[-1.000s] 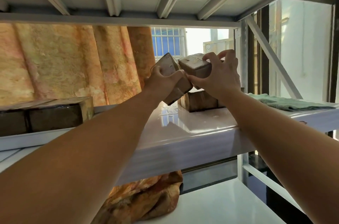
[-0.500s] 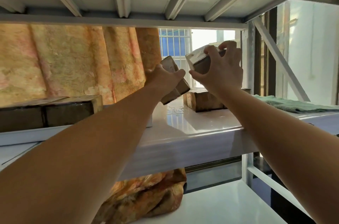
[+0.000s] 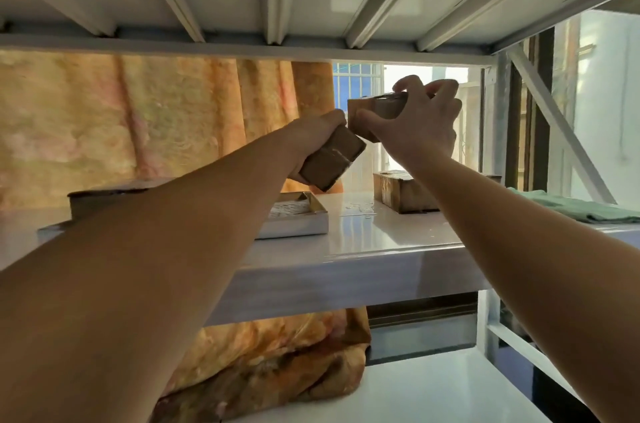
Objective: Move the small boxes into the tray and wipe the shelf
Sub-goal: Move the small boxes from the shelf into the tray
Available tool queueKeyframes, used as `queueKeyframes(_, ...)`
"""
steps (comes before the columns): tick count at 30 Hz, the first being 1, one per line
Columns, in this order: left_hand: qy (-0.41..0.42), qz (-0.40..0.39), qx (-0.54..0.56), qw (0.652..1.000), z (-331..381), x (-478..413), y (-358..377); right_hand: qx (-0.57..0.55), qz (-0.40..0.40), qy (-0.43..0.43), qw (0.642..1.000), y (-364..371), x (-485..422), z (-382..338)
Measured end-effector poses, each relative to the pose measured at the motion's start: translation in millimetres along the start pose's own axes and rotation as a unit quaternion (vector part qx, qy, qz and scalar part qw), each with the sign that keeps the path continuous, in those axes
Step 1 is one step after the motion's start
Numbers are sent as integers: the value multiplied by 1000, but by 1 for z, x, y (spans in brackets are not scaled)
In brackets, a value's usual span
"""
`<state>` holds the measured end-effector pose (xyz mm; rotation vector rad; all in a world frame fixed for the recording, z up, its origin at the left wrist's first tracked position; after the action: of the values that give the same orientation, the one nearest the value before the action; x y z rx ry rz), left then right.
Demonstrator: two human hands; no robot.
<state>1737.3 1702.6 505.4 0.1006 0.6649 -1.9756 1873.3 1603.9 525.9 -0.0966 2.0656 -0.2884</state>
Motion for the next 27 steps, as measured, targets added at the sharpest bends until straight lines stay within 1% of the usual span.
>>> queueKeyframes(2,-17,34,34,999,-6,-1,-17,-14,0,0,1000,-2,2,-8)
queueKeyframes(4,-7,78,6,997,-2,-2,-42,-17,-12,-3,1000,0,5,-18)
queueKeyframes(6,6,116,-53,992,6,-1,-68,-12,-37,-6,999,7,11,-28)
queueKeyframes(8,-9,140,-128,982,8,3,-95,-8,-69,-12,998,16,20,-40)
queueKeyframes(10,-42,158,-247,955,6,13,-121,-1,-103,-24,994,28,31,-55)
queueKeyframes(12,-68,155,-306,937,0,19,-142,17,-139,-38,989,41,43,-71)
queueKeyframes(16,-115,148,-324,927,-18,30,-170,41,-201,-49,977,72,67,-99)
queueKeyframes(19,-126,153,-331,923,-32,34,-184,37,-237,-50,969,89,82,-113)
queueKeyframes(23,-121,159,-376,905,-43,34,-198,60,-266,-57,960,101,96,-123)
queueKeyframes(25,-133,144,-359,912,-50,36,-201,73,-283,-59,954,106,99,-123)
queueKeyframes(27,-149,132,-344,917,-56,39,-204,86,-320,-54,942,114,100,-118)
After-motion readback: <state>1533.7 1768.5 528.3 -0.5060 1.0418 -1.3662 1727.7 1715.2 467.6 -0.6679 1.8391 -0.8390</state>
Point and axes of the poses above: each hand's wrist, its own x-axis away from the middle knuckle, its own y-axis out of the palm, z = x × y, the point moved 8 cm from there along -x, towards the middle knuckle, and after that the axes turned 6 degrees about x, right-handed, at the moved point
